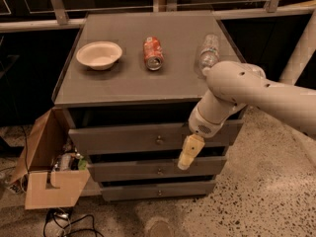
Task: Open top drawer
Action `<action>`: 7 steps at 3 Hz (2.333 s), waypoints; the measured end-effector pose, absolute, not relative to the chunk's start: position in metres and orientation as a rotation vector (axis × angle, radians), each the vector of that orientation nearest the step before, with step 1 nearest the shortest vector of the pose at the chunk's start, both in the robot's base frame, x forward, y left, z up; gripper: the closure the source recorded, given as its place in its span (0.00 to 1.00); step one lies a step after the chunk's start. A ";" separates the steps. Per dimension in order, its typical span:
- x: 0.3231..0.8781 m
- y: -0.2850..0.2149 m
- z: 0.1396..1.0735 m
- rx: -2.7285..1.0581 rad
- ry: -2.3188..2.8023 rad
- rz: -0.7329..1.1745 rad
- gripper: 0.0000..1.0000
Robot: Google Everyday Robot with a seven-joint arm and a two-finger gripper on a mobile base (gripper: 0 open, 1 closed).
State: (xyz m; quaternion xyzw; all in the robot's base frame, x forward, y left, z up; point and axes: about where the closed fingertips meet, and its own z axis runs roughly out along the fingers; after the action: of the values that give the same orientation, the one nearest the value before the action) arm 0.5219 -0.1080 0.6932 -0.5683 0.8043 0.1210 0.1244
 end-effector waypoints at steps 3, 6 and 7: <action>0.535 -0.110 0.672 -1.612 2.373 0.356 0.00; 0.562 -0.106 0.660 -1.603 2.370 0.378 0.00; 0.528 -0.110 0.656 -1.597 2.420 0.423 0.00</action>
Offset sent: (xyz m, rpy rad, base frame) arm 0.0137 -0.0028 -0.0166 0.0099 -0.0113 -0.0461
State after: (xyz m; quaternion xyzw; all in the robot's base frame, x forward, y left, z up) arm 0.5284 -0.1100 0.6562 -0.5420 0.8212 0.1435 0.1057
